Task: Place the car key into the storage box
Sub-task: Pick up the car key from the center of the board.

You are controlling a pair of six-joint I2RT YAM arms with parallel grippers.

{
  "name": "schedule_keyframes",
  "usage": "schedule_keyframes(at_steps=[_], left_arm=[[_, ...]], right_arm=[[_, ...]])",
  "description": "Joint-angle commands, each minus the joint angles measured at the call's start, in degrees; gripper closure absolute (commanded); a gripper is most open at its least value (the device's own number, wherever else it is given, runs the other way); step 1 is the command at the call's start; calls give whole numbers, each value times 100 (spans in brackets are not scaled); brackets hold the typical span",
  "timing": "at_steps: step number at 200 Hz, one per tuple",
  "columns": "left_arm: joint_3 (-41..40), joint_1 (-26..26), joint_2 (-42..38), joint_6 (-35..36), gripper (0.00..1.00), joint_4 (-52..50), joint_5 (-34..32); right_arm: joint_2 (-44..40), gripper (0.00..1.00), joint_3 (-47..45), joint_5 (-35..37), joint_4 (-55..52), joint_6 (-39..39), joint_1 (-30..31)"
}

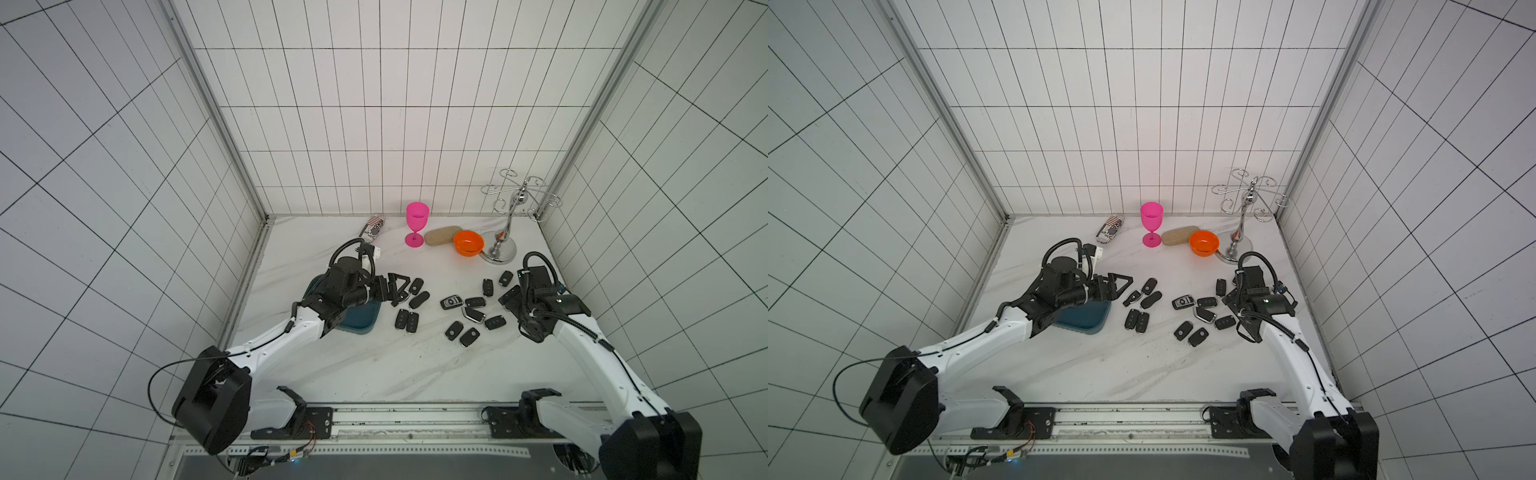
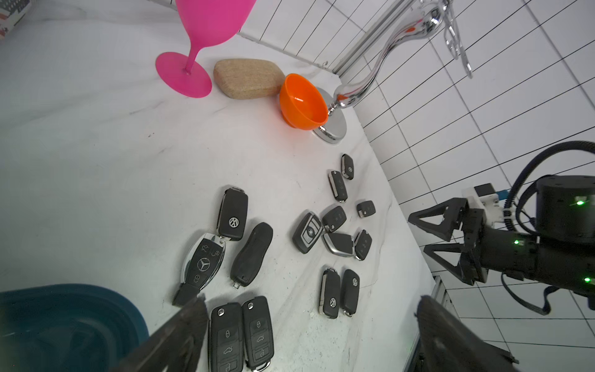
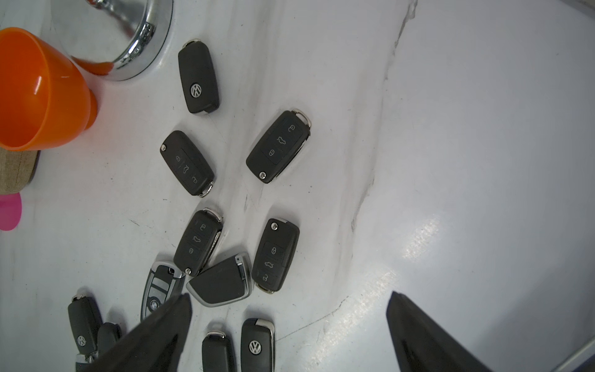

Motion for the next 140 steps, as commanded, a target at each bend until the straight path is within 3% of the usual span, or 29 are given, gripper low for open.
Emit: schedule_keyframes(at_steps=[1,27,62,123,140], left_arm=[[641,-385,145,821,1,-1356,-1040],[1019,-553,407,929,1,-1988,-1415],[1004,-874,477,1007,2,-2135,-1888],[717,-931,262,1140,2,-1829,-1826],[694,-931,230,1137,2,-1813,-1855]], right_arm=[[420,1,-157,-103,-150,829,-28],[1050,0,-64,-125,-85,1010,-34],[1502,6,-176,-244,581,1143,-26],[2075,18,-128,-110,984,1265,-11],[2145,28,-201,-125,1143,1299,15]])
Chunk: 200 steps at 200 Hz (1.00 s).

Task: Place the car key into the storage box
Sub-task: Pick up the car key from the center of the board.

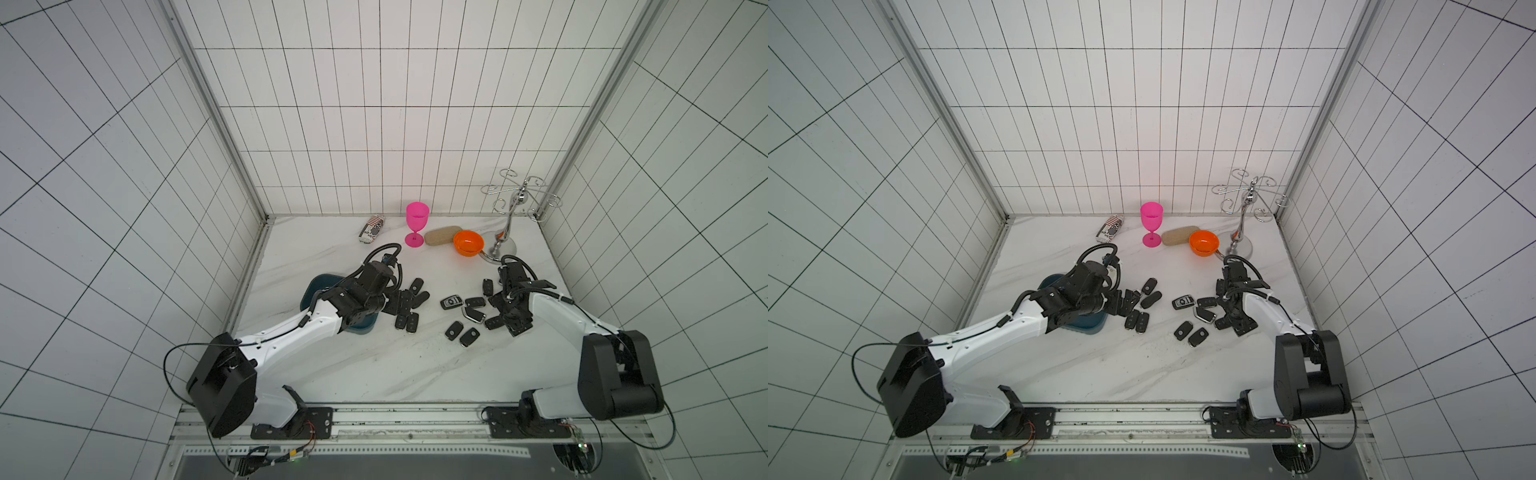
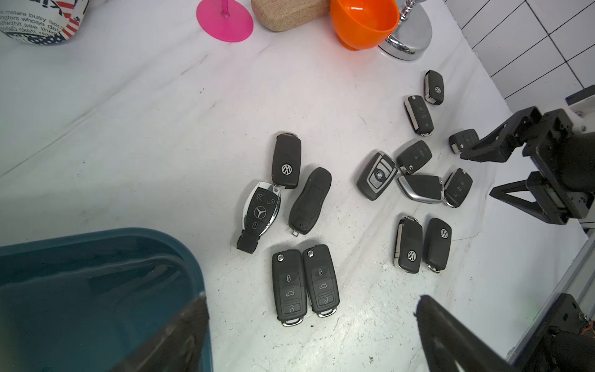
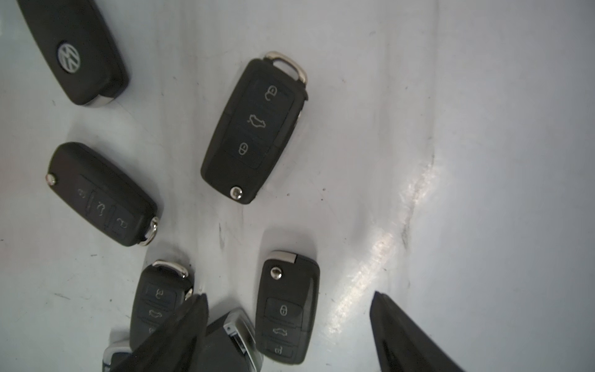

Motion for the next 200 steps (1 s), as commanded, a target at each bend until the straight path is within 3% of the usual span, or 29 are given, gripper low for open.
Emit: schedule_keyframes(at_steps=[1,20,77,96,113,138,152,175,200], left_arm=[[-71,-9,-168,98,2,122,-139],[-82,-4,-129,99,2,171,-145],[-81,-9,-70,76,2,184,-140],[-125,-8,-91,65,2,190,-178],[-158,-8,-104,55,2,195,-170],[-135,-6,-112,63,2,225,-121],[-101,-8,-111,64,2,226,-105],[-72,-9,-148,64,2,233,-115],[-127,-9,-202,16,2,226,-321]], right_arm=[[107,28,-202,114,175,291,15],[195,34,-296,107,340,350,79],[609,34,-387,60,701,465,313],[683,46,-363,82,744,482,349],[726,66,-363,-16,844,493,358],[779,68,-328,-56,757,520,401],[772,79,-366,-95,757,535,416],[593,80,-392,-21,613,541,460],[19,79,-109,590,57,206,657]])
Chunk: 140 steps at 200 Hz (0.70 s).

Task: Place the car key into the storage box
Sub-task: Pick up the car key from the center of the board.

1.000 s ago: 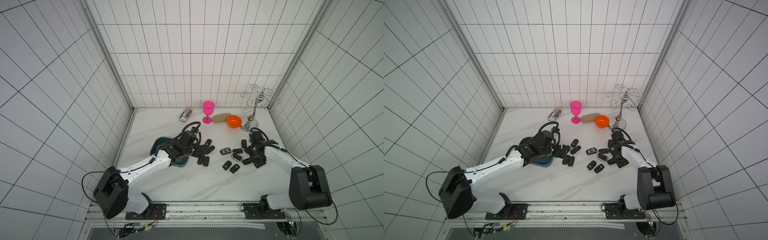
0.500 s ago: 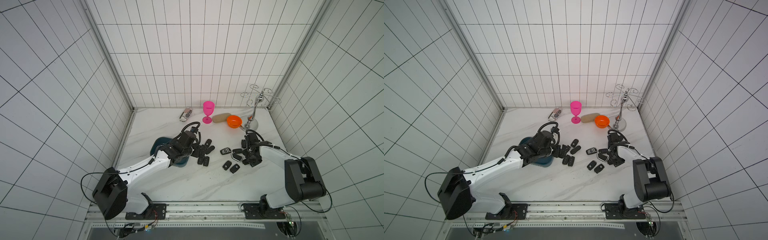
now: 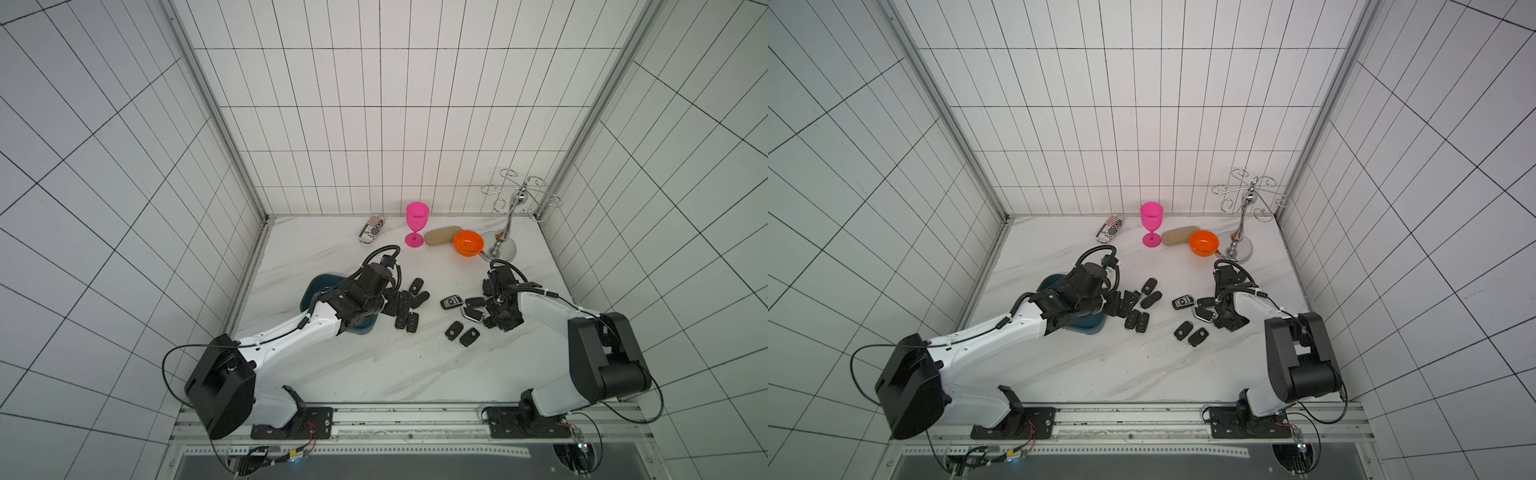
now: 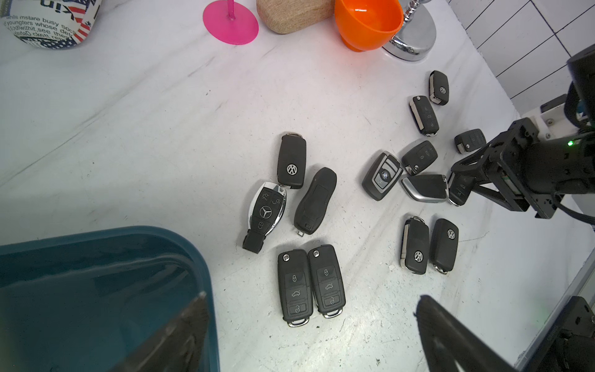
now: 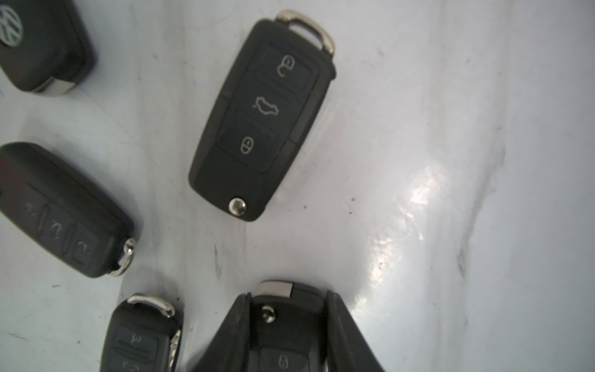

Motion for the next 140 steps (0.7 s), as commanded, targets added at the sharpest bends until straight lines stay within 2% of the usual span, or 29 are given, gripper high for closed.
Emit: schedule_keyframes(at_steps=[1,39,76,105,140], left_arm=[[-19,-9,-163,-8,2,110,-256],[-127,6,-249,-307,1,-112,-1114],[-163,207,-429,-406,1,-256,-1361],[-288,1061,-728,-970,1,-550,-937],[-1014,2734,-1529,-1723,1,-335,-185]], right_arm=[[-481,79,103,423,-577,-126,264],[-1449,78,695,1105,-1181,-911,750],[-1653,77,1258,906,-1298,-1716,1550],[-1410,76,1618,349,-579,-2213,2300],[-645,76,2165,-460,327,-2810,2925]])
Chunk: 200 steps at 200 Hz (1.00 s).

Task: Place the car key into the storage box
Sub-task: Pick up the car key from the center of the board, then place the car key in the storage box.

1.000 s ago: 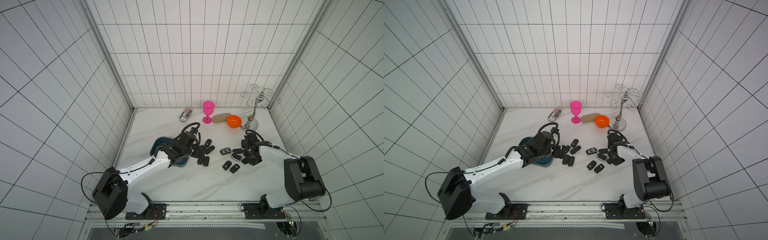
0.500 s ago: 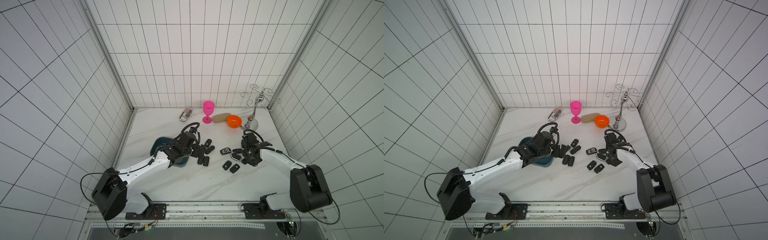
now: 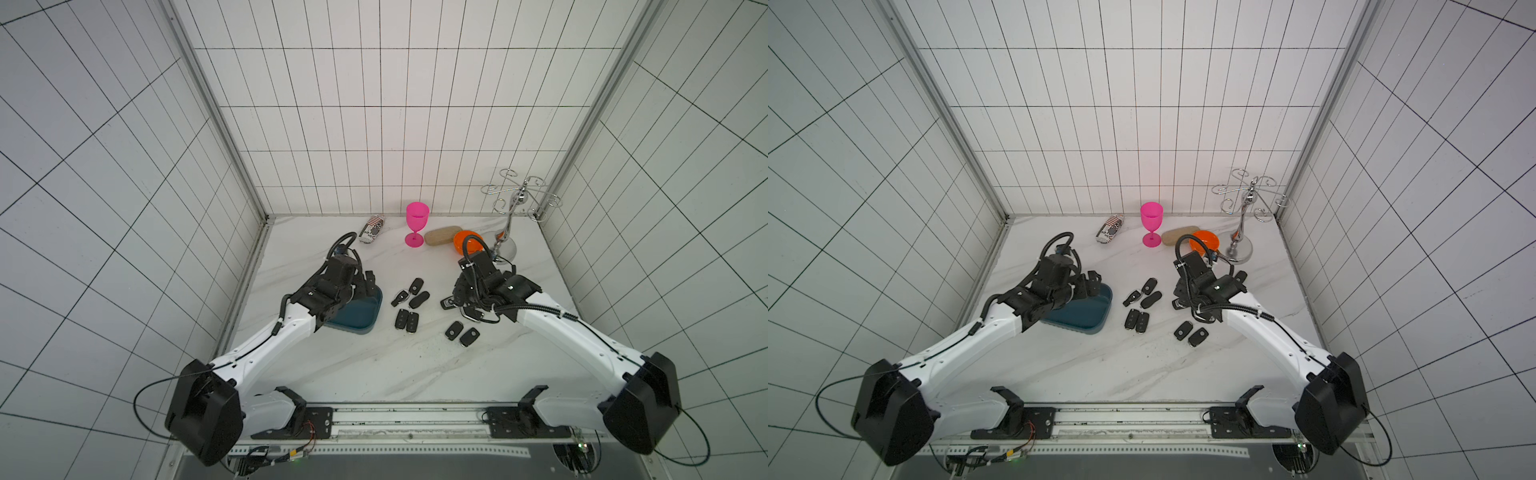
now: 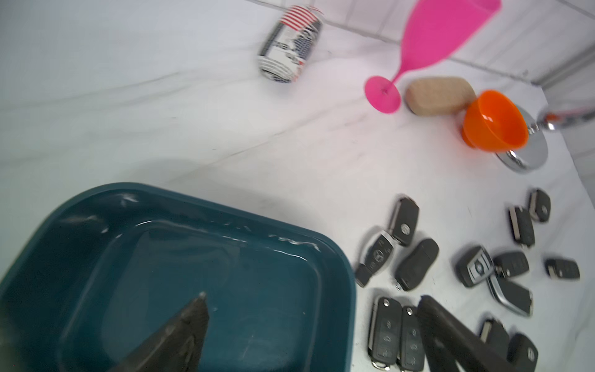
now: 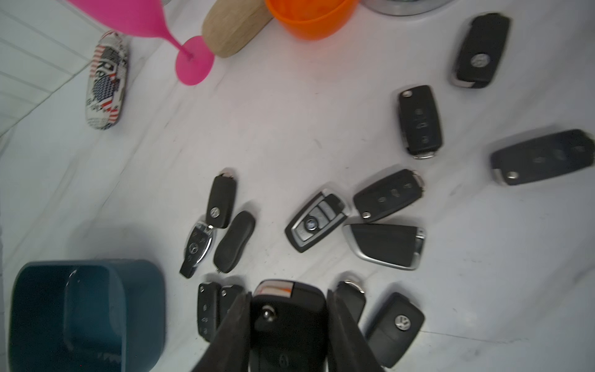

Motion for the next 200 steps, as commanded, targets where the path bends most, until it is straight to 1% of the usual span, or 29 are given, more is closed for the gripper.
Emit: schedule_keyframes(at_steps=[1,18,27,38,49,68,77,93,119,159,178,200], left_arm=[[-499,896,-559,-749,1,29,539],[-924,1497,-939,-907,1,442,1035],[-991,1677,-1036,-934,1,473,1252],[-1001,1771,-1054,-880,1,476,1466],[-984,1783,-1044,-842,1,446,1585],[-984,1795,-1046,-851,1,402,1622],[-1015,1806,-1054,-843,1,442,1628],[-1091,1827,-1029,-819,1,567,1659],[-1166,1894,-832,-763,1,637,1659],[-1168,2024,-346,-868,1,505,1758],[-1103,2112,-100,-853,2,401,1929],[-1137,2142,39,-863,2,501,2084]], right_arm=[[505,76,552,-675,765,-643,347],[1019,75,870,-1265,1158,-946,582],[1294,75,1041,-1628,1416,-1143,702],[1634,76,1261,-2156,1713,-1280,811],[1950,75,1447,-2537,1997,-1348,920],[2470,75,1800,-3224,2325,-1423,1062],[2674,76,1903,-3443,2529,-1451,1126],[2943,75,2092,-3590,2658,-1535,1253],[3444,76,2423,-3861,2582,-1553,1340],[3878,75,2612,-3829,2517,-1517,1459],[4074,75,2754,-3859,2425,-1516,1490],[4232,72,2859,-3860,2376,-1581,1517]])
